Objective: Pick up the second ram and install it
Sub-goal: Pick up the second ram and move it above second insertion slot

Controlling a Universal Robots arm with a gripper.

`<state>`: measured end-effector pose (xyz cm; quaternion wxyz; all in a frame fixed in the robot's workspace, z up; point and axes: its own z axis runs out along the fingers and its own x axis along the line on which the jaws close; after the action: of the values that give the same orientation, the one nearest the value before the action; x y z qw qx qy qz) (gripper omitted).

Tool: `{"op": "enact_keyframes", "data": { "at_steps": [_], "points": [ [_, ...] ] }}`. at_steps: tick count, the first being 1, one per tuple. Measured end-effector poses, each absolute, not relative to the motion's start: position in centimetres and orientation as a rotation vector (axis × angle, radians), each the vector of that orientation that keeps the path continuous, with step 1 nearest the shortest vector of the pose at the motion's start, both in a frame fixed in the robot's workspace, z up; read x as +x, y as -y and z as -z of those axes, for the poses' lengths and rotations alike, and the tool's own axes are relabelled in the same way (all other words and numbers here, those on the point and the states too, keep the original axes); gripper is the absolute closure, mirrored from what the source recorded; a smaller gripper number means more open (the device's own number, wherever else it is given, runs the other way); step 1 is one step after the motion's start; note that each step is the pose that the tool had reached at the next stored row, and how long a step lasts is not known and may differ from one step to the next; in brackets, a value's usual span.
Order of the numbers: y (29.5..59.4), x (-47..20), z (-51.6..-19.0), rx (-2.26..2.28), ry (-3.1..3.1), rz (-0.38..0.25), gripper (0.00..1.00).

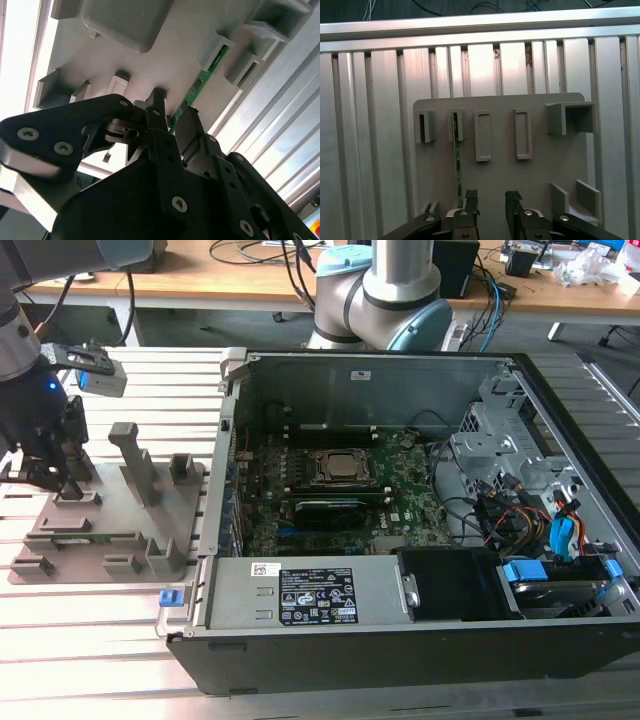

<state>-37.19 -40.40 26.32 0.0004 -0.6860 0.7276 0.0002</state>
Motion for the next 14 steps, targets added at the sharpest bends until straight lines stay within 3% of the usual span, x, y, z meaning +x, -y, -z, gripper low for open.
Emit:
{"op": "enact_keyframes", "data": {
  "at_steps": [6, 14],
  "points": [
    [40.4, -37.2, -25.1, -2.154, -2.286, 0.0, 0.64],
    [43.5, -37.3, -24.0, -2.155, -2.285, 0.0, 0.64]
  ]
}}
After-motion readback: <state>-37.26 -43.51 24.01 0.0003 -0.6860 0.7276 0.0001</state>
